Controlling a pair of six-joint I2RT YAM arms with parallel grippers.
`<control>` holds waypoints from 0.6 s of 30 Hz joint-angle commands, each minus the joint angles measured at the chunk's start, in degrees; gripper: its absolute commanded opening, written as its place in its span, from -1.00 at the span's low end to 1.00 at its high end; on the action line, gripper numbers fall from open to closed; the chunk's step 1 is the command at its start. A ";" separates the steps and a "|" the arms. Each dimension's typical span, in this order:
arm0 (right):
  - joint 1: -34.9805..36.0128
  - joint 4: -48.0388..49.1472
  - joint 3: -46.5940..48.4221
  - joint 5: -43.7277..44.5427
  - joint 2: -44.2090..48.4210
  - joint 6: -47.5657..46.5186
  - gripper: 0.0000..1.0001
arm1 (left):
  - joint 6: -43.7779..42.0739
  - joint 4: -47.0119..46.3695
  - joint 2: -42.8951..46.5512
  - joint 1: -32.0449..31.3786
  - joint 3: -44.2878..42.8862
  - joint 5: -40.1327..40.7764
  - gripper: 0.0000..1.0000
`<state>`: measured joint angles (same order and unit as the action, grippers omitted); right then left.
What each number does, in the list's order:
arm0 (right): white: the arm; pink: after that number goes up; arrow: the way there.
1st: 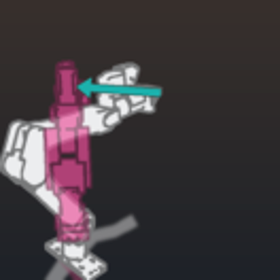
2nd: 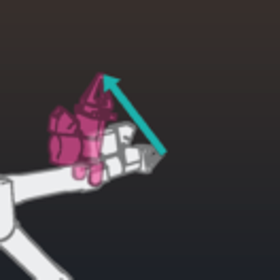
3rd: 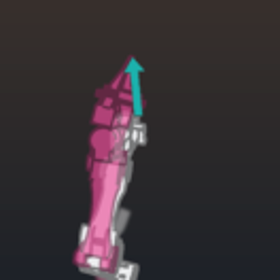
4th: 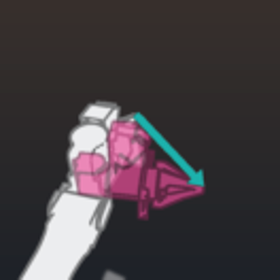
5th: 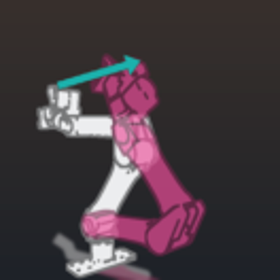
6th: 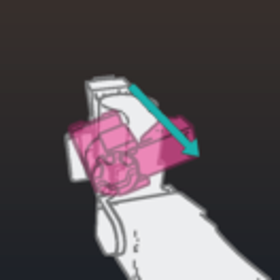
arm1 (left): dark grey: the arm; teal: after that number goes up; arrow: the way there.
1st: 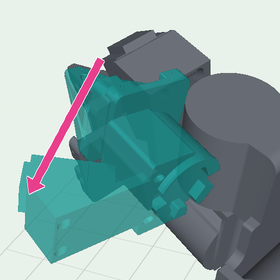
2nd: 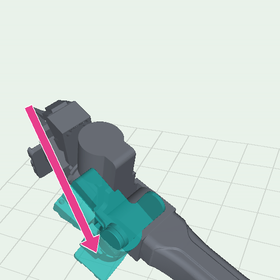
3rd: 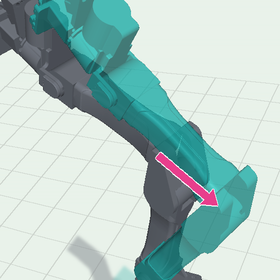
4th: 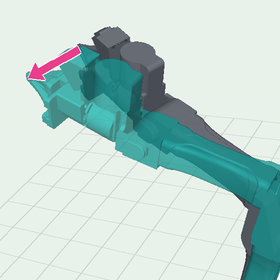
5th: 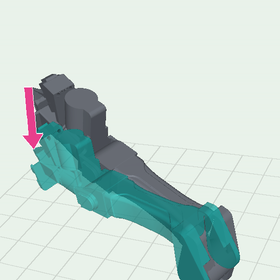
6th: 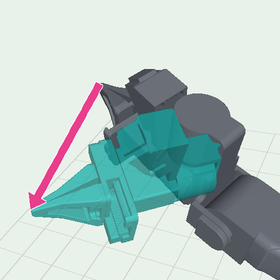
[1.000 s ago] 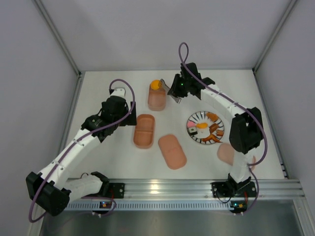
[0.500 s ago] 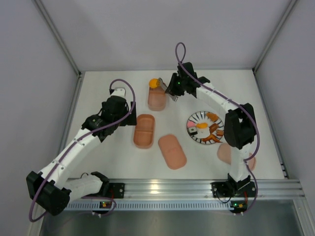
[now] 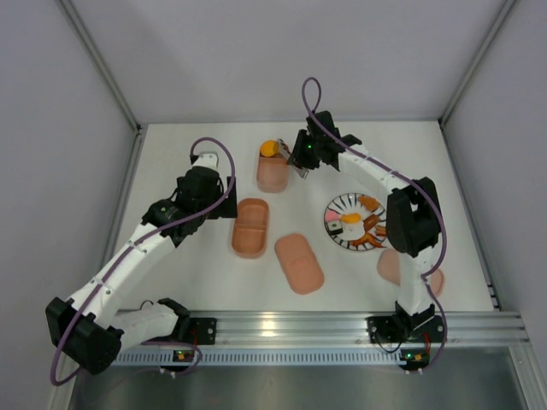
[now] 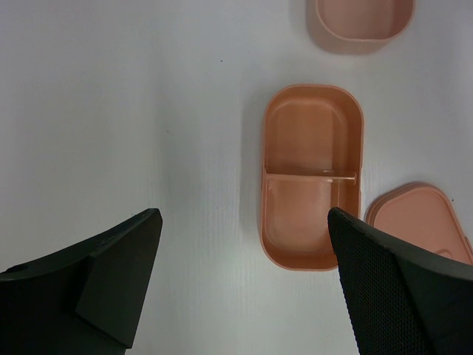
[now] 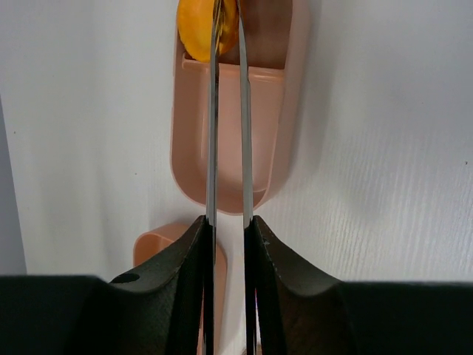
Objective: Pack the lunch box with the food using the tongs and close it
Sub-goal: Pick up the box lid from the corner of the board.
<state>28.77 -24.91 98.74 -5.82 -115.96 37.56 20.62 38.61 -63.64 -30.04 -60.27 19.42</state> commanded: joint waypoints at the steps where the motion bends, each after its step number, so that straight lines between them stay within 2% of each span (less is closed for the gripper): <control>1: 0.93 3.11 3.39 1.34 0.83 -0.56 -0.42 | -0.23 -1.78 -0.26 0.33 0.42 0.97 0.98; 7: 0.93 2.32 3.92 1.61 0.65 -0.91 -0.23 | -0.23 -1.87 -0.26 0.25 0.50 0.88 0.98; 18: 0.93 0.47 4.36 3.10 1.70 -1.79 -0.19 | -0.14 -1.87 -0.44 0.33 0.50 0.79 0.98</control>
<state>28.75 -25.32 99.77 -4.05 -115.96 36.99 20.62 38.61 -64.01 -30.04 -60.27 19.40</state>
